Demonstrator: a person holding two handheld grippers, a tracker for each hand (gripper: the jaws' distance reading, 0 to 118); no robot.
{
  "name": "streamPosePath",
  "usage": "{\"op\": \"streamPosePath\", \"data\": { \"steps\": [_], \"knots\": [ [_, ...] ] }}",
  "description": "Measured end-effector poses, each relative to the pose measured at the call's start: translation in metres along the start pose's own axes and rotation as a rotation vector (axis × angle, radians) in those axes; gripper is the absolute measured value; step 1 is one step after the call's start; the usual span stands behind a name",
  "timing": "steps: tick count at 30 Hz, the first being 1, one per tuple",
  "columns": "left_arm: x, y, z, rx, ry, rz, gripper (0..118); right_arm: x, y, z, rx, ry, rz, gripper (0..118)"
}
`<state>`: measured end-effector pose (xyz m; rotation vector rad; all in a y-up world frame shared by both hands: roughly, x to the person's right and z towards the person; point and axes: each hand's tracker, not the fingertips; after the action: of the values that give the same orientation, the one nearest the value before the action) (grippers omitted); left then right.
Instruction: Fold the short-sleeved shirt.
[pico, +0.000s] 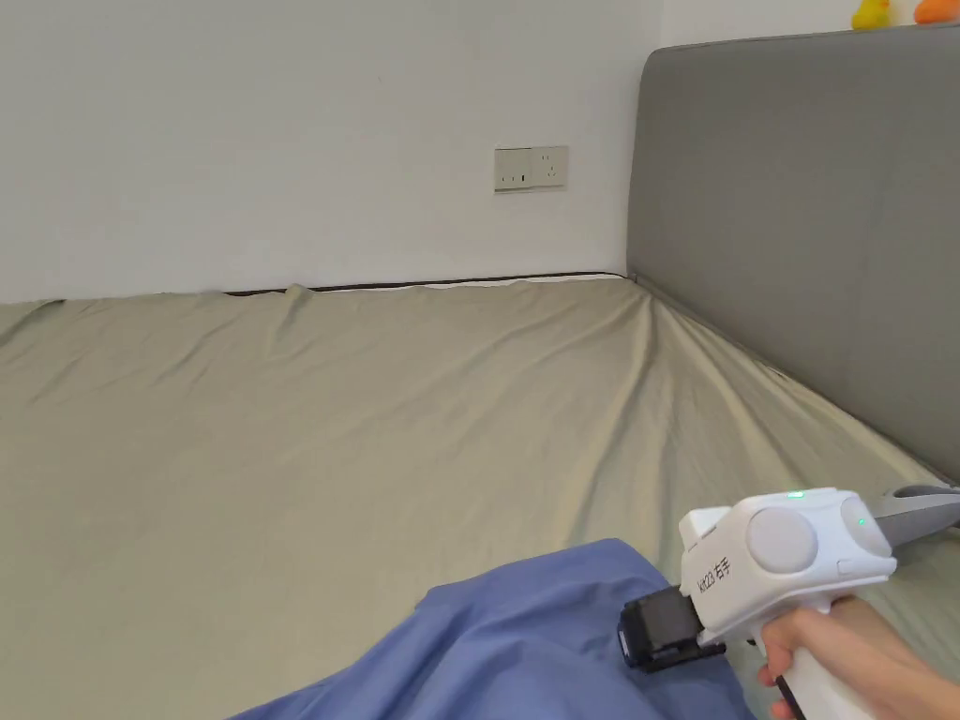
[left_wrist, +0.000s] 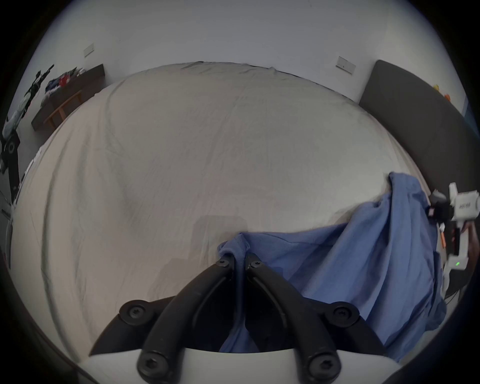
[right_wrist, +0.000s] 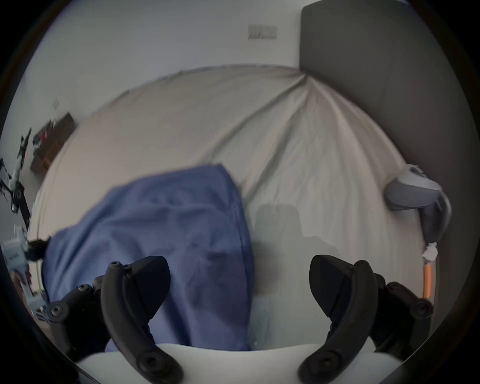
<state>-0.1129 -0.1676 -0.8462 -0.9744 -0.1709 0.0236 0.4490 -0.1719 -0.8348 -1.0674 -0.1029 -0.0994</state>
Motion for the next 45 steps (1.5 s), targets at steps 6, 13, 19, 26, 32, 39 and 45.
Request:
{"op": "streamPosePath", "data": {
  "steps": [6, 13, 19, 26, 32, 39, 45],
  "knots": [
    [-0.005, 0.013, -0.011, 0.03, -0.101, 0.159, 4, -0.015, -0.012, 0.011, 0.132, -0.008, 0.09, 49],
    [0.029, 0.036, 0.004, 0.032, -0.182, 0.072, 4, -0.043, -0.019, 0.071, 0.357, -0.023, 0.114, 1],
    [0.043, 0.07, 0.099, 0.209, -0.296, 0.058, 4, -0.063, -0.008, 0.198, 0.625, 0.083, 0.111, 1],
    [0.051, 0.107, 0.283, 0.541, -0.287, -0.002, 4, -0.082, -0.007, 0.398, 1.024, 0.059, 0.123, 1],
    [0.061, 0.116, 0.424, 0.763, -0.297, -0.057, 4, -0.095, -0.029, 0.521, 1.277, -0.069, 0.201, 1],
    [0.072, 0.134, 0.467, 0.761, -0.128, -0.059, 4, -0.099, -0.031, 0.54, 1.319, -0.168, 0.161, 1],
    [0.071, 0.147, 0.454, 0.751, -0.104, -0.099, 4, -0.095, -0.002, 0.519, 1.291, -0.156, 0.119, 1]
  ]
}}
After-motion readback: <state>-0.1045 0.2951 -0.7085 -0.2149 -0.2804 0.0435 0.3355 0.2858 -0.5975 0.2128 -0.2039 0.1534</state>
